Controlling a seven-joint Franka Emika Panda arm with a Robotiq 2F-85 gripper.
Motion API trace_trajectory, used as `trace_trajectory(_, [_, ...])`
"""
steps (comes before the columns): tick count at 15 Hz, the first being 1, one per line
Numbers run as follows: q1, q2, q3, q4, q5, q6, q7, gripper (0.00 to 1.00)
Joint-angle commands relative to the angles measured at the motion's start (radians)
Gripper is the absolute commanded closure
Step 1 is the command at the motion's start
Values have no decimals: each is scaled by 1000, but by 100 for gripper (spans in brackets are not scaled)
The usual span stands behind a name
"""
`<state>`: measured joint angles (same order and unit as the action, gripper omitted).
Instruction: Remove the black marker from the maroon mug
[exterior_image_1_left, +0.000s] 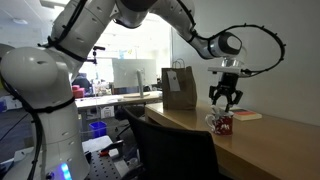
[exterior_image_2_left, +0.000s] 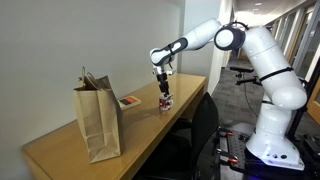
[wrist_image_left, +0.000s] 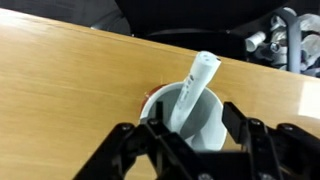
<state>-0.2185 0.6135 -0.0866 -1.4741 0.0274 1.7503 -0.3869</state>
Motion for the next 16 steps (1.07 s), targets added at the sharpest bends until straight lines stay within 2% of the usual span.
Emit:
trace_trajectory(1, [-18, 46, 16, 65, 15, -61, 23, 35])
trace_trajectory(9, [-23, 110, 16, 128, 11, -81, 52, 45])
trace_trajectory(11, [-22, 122, 16, 141, 8, -90, 54, 54])
trace_trajectory(12, [-21, 126, 16, 146, 7, -94, 57, 63])
trace_trajectory(13, [-21, 129, 15, 150, 6, -94, 58, 59])
trace_trajectory(14, [-20, 132, 15, 154, 5, -96, 59, 59])
trace_trajectory(15, [-20, 135, 15, 157, 4, -97, 60, 63])
trace_trajectory(16, [-20, 138, 16, 161, 4, -97, 61, 61])
